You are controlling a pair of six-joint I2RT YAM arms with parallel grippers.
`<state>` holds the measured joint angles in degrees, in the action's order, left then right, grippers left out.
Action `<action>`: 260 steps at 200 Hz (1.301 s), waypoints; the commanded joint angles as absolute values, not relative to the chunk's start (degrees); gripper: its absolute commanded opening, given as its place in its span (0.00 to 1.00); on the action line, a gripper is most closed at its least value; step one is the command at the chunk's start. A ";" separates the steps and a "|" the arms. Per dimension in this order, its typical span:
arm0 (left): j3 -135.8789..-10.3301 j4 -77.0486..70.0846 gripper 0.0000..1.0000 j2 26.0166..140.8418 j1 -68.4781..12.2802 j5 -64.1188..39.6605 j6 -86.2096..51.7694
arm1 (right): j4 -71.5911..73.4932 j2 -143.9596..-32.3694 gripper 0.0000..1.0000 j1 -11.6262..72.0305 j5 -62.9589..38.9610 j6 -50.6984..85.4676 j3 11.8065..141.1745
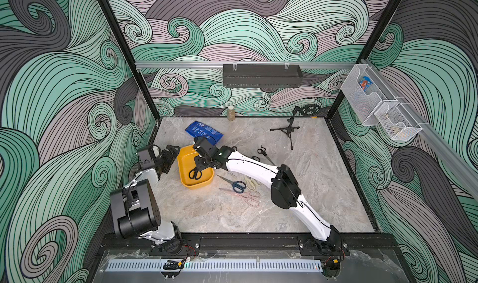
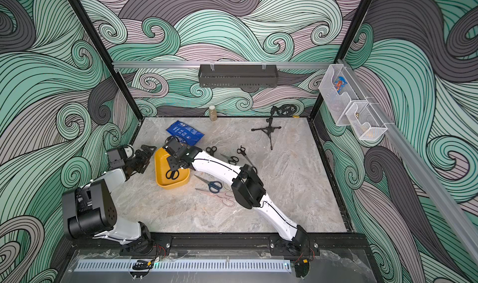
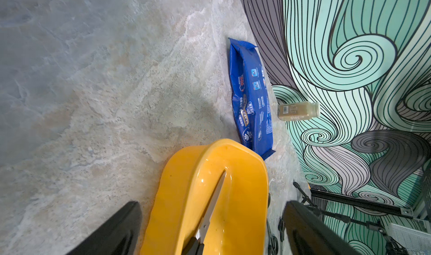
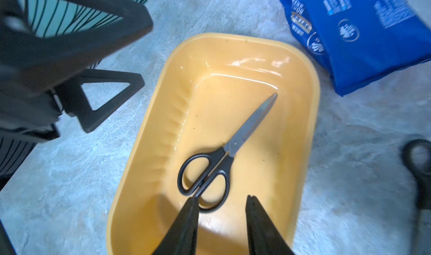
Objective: Put the scissors into the storage box
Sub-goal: Place the scissors in the storage box, then pick up the scissors from the center of the board.
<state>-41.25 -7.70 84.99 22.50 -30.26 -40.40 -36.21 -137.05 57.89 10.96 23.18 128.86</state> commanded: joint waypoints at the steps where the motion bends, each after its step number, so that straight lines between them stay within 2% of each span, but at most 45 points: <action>1: -45.74 -4.39 0.98 84.77 19.55 -30.12 -36.31 | -35.99 -130.31 0.39 56.55 13.84 17.08 123.81; 60: -52.46 4.34 0.99 84.46 7.23 -25.00 -30.05 | -35.54 -119.55 0.40 50.27 14.30 13.62 105.68; 91: -55.33 8.40 0.99 84.46 2.57 -23.11 -28.04 | -35.51 -119.00 0.47 45.38 12.17 14.32 102.76; 168: -52.10 10.07 0.99 81.91 -0.10 -19.00 -25.84 | -35.60 -129.49 0.49 37.08 7.87 16.73 111.40; 260: -49.12 7.70 0.98 80.28 -0.30 -18.94 -25.75 | -35.62 -140.25 0.46 36.21 9.16 14.55 120.72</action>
